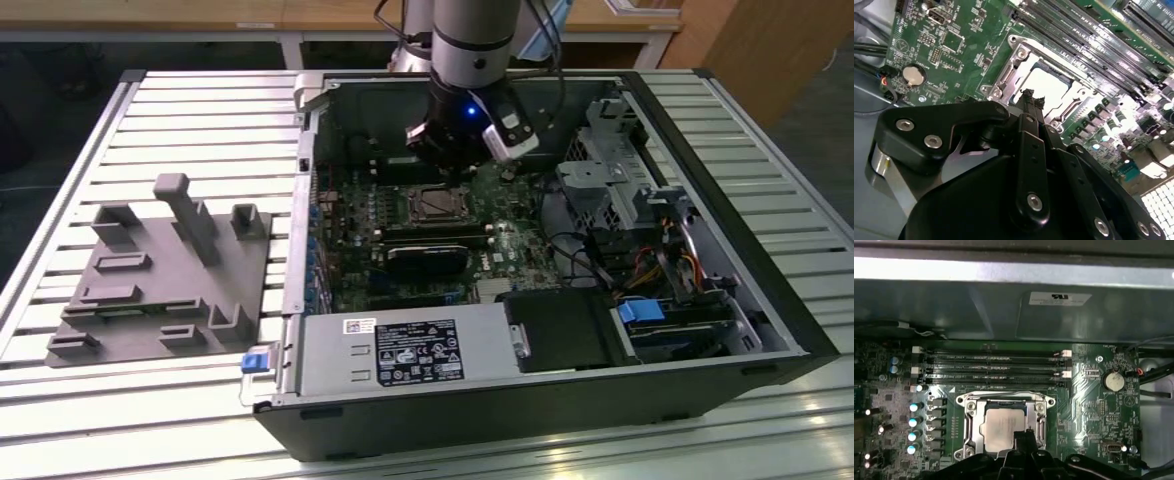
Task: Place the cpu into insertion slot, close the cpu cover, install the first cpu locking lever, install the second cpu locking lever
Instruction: 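Install the second cpu locking lever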
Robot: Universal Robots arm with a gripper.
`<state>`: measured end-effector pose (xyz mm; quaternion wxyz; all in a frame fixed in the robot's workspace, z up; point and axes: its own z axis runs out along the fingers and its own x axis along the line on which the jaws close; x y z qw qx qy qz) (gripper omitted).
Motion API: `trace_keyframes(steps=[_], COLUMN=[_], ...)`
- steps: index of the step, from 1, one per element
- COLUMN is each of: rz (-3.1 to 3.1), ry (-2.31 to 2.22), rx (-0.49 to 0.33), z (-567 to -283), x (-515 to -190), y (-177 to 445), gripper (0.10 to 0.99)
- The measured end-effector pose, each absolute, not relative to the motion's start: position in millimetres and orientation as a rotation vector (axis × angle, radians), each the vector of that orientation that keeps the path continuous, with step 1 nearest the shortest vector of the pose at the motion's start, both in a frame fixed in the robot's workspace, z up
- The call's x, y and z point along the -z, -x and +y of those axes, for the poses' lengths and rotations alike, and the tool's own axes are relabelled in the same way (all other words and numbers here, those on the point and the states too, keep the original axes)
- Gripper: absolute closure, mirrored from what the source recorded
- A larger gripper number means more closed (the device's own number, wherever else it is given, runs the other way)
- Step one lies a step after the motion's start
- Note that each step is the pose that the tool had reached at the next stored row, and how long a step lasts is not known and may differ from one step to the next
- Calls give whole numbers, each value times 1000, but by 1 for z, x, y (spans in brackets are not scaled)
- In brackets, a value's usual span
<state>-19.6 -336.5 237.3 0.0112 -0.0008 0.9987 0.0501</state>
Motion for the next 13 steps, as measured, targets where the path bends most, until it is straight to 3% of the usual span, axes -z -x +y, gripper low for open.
trace_keyframes(steps=[13], rz=[3118], ry=[3], rx=[-184], z=[-367], x=[-236], y=[20], gripper=[980])
